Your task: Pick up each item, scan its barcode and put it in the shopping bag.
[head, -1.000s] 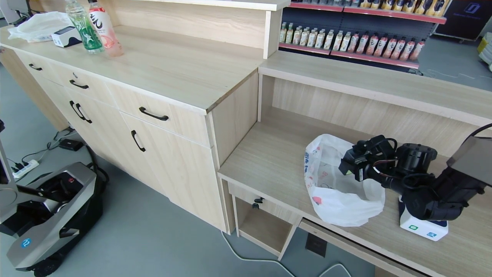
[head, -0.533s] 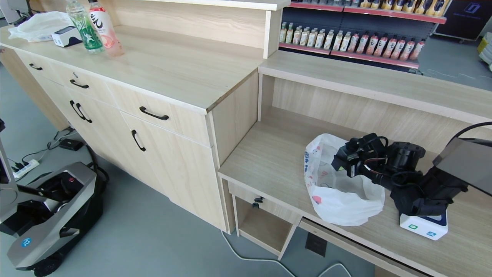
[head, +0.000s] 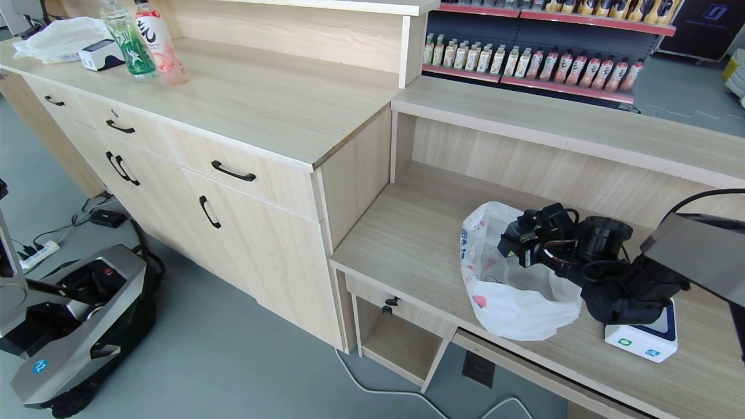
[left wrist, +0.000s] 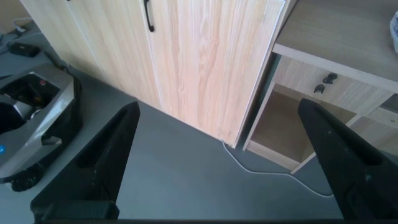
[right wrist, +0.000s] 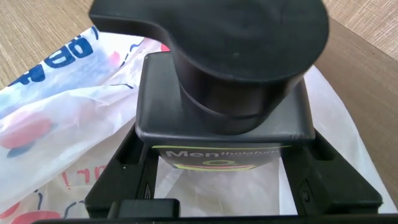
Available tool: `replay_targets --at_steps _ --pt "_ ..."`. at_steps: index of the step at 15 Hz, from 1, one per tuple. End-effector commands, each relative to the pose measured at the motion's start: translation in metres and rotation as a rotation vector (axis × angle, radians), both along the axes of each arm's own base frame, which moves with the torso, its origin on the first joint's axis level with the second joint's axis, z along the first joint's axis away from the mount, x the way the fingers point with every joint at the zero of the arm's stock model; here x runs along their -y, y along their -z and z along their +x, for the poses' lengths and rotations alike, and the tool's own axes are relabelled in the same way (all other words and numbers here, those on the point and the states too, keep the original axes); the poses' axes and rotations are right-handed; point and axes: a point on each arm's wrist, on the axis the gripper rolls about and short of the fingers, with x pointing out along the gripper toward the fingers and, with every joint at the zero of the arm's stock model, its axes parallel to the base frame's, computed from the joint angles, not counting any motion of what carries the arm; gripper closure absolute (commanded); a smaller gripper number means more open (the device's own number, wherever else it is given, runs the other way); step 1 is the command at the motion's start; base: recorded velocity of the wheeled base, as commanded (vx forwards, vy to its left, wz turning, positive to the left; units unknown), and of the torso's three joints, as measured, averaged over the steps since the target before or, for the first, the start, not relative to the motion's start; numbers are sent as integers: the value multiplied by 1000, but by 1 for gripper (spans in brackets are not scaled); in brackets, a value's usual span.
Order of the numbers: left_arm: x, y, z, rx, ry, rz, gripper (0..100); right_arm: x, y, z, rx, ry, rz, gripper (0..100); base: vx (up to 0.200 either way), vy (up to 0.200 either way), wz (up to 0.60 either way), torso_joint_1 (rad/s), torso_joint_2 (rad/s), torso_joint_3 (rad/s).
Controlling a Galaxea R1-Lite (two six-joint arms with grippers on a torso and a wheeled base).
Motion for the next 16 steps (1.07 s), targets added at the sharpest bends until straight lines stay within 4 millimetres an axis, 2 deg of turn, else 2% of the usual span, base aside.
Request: replay_targets --at_steps 1,9,10,13,14,16 --pt "0 0 0 0 0 0 0 1 7 4 -5 0 -2 100 0 0 0 0 0 0" --pt "0 0 0 0 0 0 0 1 12 5 -20 0 -5 100 0 0 0 0 0 0" --pt "0 0 0 0 0 0 0 1 11 5 -18 -2 -5 0 0 0 0 0 0 0" --pt "0 0 0 0 0 0 0 1 7 4 -9 0 -5 0 0 0 0 0 0 0" --pt "0 0 0 0 0 0 0 1 0 3 3 0 -5 0 0 0 0 0 0 0" --pt "0 0 0 0 0 0 0 -4 -31 -2 63 -15 -5 0 0 0 0 0 0 0"
